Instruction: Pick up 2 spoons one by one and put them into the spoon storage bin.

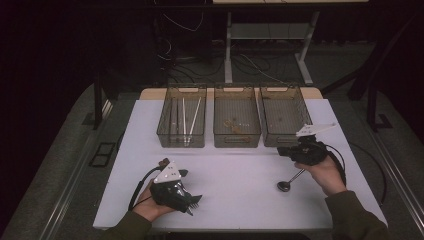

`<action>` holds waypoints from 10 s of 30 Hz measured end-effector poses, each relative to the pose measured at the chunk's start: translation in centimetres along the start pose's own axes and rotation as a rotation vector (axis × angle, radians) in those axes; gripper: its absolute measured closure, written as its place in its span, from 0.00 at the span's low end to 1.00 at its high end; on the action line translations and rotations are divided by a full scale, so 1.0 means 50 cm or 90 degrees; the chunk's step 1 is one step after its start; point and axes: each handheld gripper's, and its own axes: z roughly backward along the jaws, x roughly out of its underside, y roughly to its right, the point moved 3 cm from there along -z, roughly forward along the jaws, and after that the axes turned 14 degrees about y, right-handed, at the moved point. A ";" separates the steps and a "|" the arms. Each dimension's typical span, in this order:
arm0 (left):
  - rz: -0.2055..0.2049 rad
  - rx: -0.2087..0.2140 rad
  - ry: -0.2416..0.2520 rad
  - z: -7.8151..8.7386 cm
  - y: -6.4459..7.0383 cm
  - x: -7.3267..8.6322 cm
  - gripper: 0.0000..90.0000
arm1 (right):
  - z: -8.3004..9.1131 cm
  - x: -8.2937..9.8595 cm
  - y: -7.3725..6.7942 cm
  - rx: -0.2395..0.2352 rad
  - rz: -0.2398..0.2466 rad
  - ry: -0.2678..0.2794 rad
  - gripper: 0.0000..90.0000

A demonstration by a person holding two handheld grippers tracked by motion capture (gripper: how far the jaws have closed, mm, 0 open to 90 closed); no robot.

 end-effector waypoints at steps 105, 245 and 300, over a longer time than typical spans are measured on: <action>0.003 0.005 -0.002 -0.001 0.001 -0.001 0.04 | 0.020 0.144 -0.039 -0.051 0.028 -0.097 0.64; 0.017 0.008 0.024 0.008 -0.008 -0.007 0.04 | -0.323 -0.236 0.038 0.121 -0.047 0.112 0.65; 0.036 -0.029 -0.050 0.075 -0.039 0.005 0.99 | 0.050 0.151 -0.063 -0.020 0.012 0.089 0.21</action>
